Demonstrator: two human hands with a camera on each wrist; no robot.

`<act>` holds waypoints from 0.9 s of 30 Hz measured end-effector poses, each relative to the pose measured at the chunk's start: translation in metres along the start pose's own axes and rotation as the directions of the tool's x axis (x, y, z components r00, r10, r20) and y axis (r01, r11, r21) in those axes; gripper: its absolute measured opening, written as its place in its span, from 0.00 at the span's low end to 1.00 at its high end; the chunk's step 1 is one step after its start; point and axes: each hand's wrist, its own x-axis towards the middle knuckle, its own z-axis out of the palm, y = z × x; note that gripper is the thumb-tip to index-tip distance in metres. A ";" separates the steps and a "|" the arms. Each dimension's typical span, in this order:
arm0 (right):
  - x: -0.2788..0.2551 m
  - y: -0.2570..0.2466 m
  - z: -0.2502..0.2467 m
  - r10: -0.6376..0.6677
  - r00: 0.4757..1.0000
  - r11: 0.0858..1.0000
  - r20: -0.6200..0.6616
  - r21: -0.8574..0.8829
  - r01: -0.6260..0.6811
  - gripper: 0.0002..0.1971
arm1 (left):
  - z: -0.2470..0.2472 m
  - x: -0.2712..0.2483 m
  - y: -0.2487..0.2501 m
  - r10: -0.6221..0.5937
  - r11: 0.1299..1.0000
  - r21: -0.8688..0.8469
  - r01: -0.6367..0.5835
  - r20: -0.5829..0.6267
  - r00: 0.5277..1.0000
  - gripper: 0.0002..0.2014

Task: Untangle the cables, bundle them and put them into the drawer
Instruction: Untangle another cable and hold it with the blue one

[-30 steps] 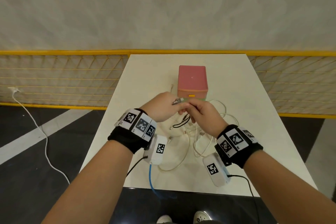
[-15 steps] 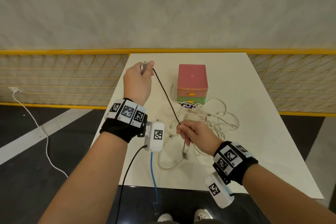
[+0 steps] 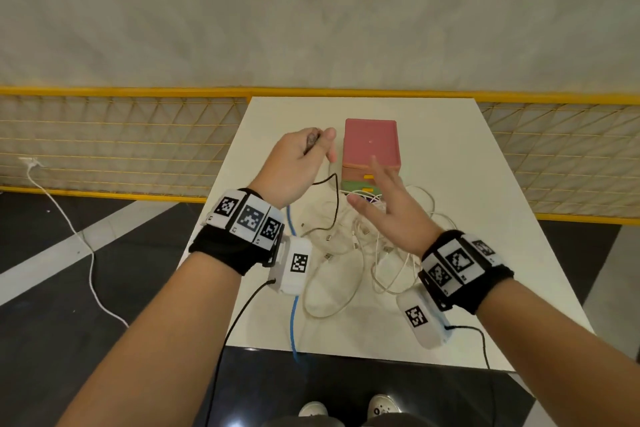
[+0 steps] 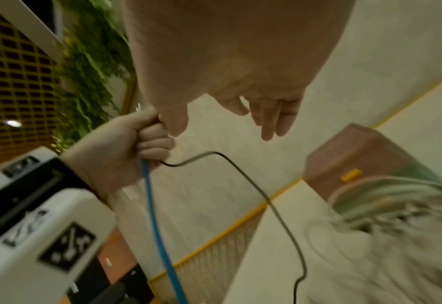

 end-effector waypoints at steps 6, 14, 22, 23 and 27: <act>0.023 -0.056 0.010 -0.263 0.955 0.945 0.134 0.235 0.227 0.08 | 0.012 0.003 0.023 0.121 0.979 -0.173 -0.105 0.089 0.989 0.20; 0.005 -0.045 0.054 -0.227 0.938 0.913 0.262 0.392 0.111 0.13 | -0.044 0.016 0.029 -0.046 0.904 -0.421 -0.076 -0.273 0.961 0.23; 0.013 -0.017 0.093 0.001 0.762 0.925 0.648 0.288 -0.246 0.14 | -0.059 -0.001 0.015 -0.189 0.841 -0.541 0.017 -0.265 0.945 0.21; 0.015 -0.015 0.093 0.001 0.706 0.943 0.709 0.235 -0.237 0.13 | -0.058 -0.004 0.012 -0.224 0.841 -0.538 0.060 -0.245 0.943 0.21; 0.031 0.005 0.092 0.128 0.723 0.990 0.679 -0.130 -0.053 0.27 | -0.052 -0.018 -0.005 -0.359 0.819 -0.514 0.255 -0.114 0.926 0.18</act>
